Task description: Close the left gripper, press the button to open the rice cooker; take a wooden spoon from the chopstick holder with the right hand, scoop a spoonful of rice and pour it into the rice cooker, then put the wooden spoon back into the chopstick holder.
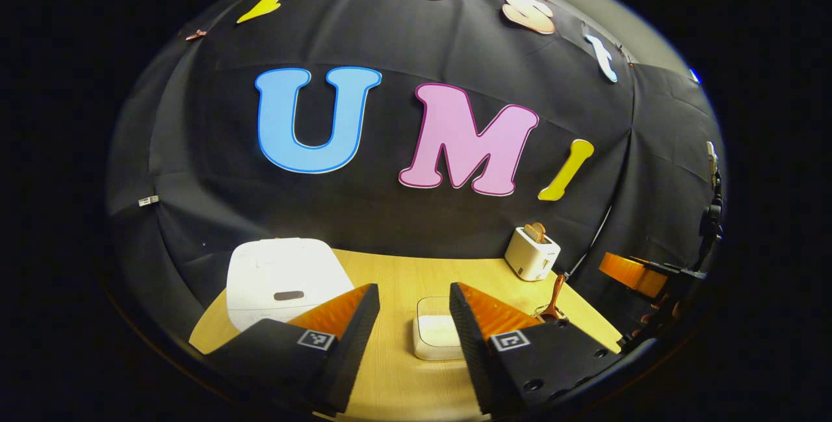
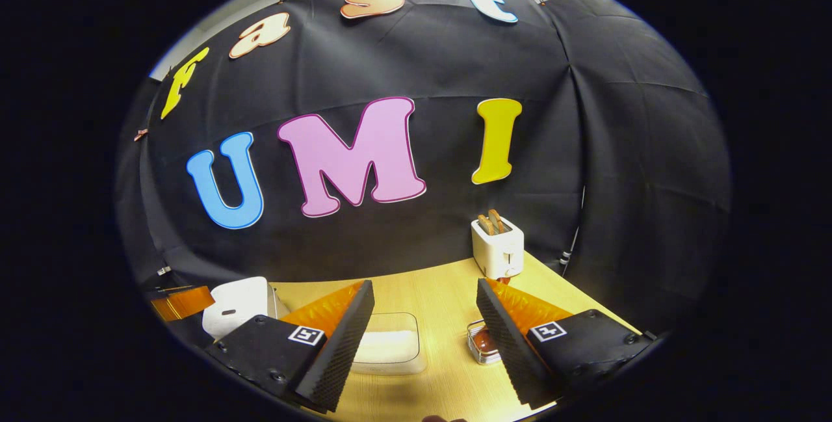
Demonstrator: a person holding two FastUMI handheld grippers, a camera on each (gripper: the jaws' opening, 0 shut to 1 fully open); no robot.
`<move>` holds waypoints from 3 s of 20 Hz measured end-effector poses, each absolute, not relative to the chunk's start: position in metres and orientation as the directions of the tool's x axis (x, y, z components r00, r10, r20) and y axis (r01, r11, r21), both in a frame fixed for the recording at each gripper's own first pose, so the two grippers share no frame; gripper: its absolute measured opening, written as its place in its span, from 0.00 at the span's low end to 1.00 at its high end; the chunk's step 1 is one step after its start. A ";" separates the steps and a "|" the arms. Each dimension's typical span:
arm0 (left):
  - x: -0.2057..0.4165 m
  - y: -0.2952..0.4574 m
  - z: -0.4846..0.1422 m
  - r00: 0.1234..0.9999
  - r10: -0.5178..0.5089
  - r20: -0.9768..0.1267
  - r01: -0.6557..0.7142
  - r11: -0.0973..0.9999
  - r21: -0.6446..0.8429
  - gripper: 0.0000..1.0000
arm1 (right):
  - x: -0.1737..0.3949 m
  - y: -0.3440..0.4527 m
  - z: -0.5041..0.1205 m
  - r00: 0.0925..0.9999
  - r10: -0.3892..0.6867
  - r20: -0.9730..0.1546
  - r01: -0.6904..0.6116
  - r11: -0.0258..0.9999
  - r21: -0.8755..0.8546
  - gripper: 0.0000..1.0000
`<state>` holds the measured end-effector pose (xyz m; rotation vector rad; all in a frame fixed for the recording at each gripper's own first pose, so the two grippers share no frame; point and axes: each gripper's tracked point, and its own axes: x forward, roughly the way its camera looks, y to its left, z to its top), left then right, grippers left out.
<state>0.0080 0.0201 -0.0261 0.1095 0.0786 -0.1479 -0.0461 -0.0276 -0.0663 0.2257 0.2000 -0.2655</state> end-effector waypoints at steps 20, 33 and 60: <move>0.085 0.156 -0.015 0.981 0.080 -0.174 -0.069 0.995 0.068 0.05 | -0.065 -0.047 -0.081 0.904 -0.322 -0.280 0.382 0.904 0.191 0.99; 0.132 0.196 -0.107 0.917 0.072 -0.392 -0.063 0.997 0.035 0.05 | -0.106 -0.040 -0.095 0.844 -0.404 -0.354 0.470 0.874 0.123 0.99; 0.077 0.142 -0.013 0.987 -0.001 -0.162 -0.001 1.000 -0.011 0.05 | -0.064 -0.046 -0.111 0.878 -0.315 -0.359 0.392 0.905 0.164 0.98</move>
